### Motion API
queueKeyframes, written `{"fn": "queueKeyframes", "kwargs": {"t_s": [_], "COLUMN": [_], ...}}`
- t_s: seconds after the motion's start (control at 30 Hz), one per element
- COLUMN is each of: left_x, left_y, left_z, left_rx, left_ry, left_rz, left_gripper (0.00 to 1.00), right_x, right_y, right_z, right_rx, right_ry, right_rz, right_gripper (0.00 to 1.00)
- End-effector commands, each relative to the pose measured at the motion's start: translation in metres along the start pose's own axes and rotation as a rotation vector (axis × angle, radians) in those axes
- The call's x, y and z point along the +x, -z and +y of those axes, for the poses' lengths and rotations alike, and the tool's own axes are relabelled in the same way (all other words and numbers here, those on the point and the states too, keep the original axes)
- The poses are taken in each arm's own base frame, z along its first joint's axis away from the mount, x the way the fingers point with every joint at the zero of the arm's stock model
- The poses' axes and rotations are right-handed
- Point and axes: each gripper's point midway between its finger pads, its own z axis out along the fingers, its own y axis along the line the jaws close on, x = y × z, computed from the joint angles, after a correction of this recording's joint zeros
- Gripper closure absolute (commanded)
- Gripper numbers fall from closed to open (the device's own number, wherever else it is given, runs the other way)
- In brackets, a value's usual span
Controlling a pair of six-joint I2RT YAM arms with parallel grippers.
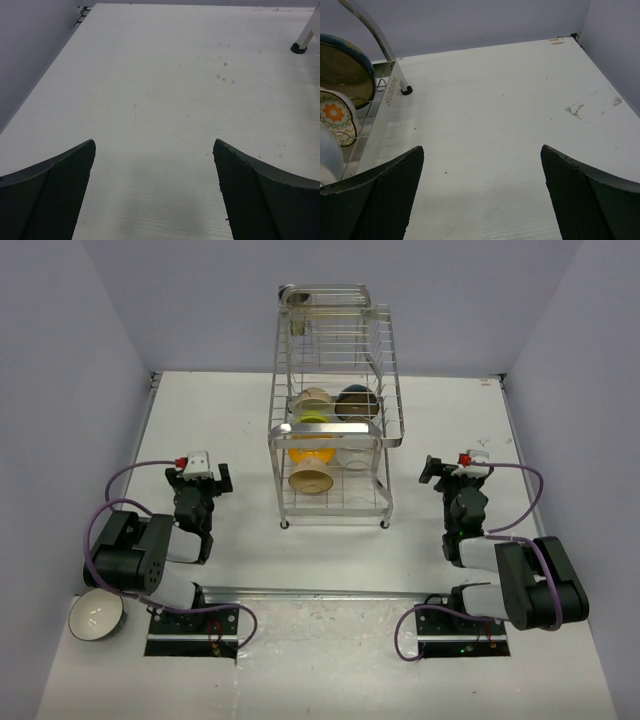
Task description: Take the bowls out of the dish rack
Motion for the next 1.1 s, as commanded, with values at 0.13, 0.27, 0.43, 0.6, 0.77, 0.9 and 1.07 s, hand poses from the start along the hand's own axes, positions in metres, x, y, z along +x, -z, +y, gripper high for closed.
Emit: {"fn": "queueKeyframes", "kwargs": {"t_s": [0.13, 0.27, 0.43, 0.6, 0.77, 0.9, 1.07], "left_x": [-0.017, -0.029, -0.047, -0.106, -0.135, -0.142, -0.154], "left_y": [0.001, 0.011, 0.015, 0.014, 0.003, 0.001, -0.003], "left_z": [0.023, 0.024, 0.032, 0.047, 0.033, 0.007, -0.026], "left_rx": [-0.128, -0.118, -0.173, -0.298, -0.292, -0.172, 0.012], "left_ry": [0.052, 0.062, 0.073, 0.31, 0.535, 0.607, 0.658], "left_rz": [-0.073, -0.122, -0.103, -0.108, -0.031, 0.077, 0.141], "left_gripper": [0.0, 0.0, 0.0, 0.0, 0.0, 0.0, 0.0], "right_x": [-0.022, -0.047, -0.088, -0.137, -0.137, -0.132, -0.152], "right_y": [-0.006, -0.003, 0.004, 0.014, 0.009, 0.022, 0.041], "right_z": [0.002, 0.016, 0.029, 0.02, 0.027, 0.023, 0.024], "right_rx": [-0.006, -0.079, -0.114, -0.03, 0.032, 0.071, 0.011], "right_ry": [-0.009, 0.016, 0.066, -0.089, -0.239, -0.241, -0.34], "right_rz": [-0.066, -0.085, -0.098, -0.17, 0.098, 0.217, 0.088], "right_gripper": [0.01, 0.01, 0.01, 0.01, 0.01, 0.01, 0.01]}}
